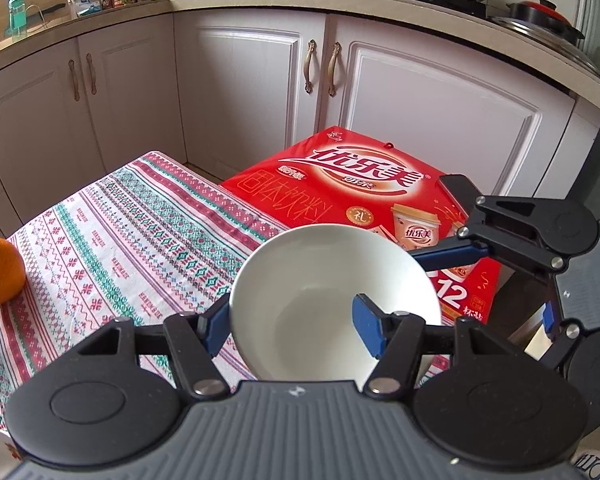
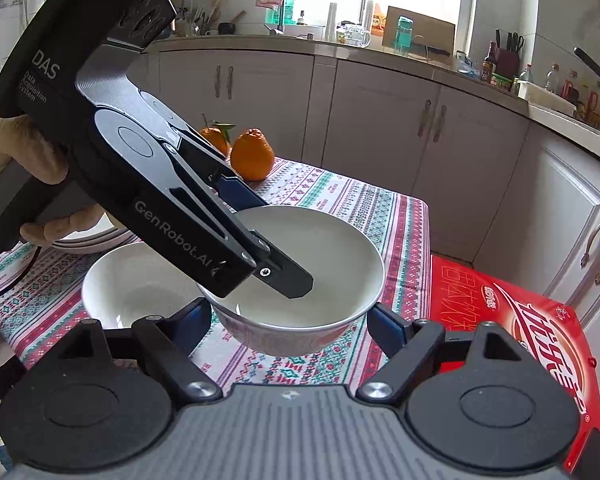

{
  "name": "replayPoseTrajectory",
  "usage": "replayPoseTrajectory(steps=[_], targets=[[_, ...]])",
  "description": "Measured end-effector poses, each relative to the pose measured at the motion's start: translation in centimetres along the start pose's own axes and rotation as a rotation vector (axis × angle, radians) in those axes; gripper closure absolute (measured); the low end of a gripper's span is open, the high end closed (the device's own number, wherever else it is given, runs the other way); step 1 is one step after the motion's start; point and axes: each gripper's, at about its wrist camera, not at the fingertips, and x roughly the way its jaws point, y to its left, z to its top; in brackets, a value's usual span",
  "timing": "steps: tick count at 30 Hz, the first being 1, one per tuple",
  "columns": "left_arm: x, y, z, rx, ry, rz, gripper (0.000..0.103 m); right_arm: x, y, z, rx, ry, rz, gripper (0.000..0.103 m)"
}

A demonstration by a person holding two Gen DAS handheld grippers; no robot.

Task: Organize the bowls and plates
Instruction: 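Lower the held bowl into the nested bowls with the left tool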

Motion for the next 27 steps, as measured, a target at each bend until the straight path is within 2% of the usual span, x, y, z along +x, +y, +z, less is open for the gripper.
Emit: replayPoseTrajectory(steps=[15, 27], targets=[[-3.8, 0.7, -3.1, -0.054, -0.024, 0.038, 0.041, -0.7, 3.6, 0.5, -0.030, -0.014, 0.070, 0.015], [-5.6, 2.5, -5.6, -0.107, -0.023, 0.079, 0.040, 1.0, 6.3, 1.1, -0.050, 0.002, 0.136, 0.015]])
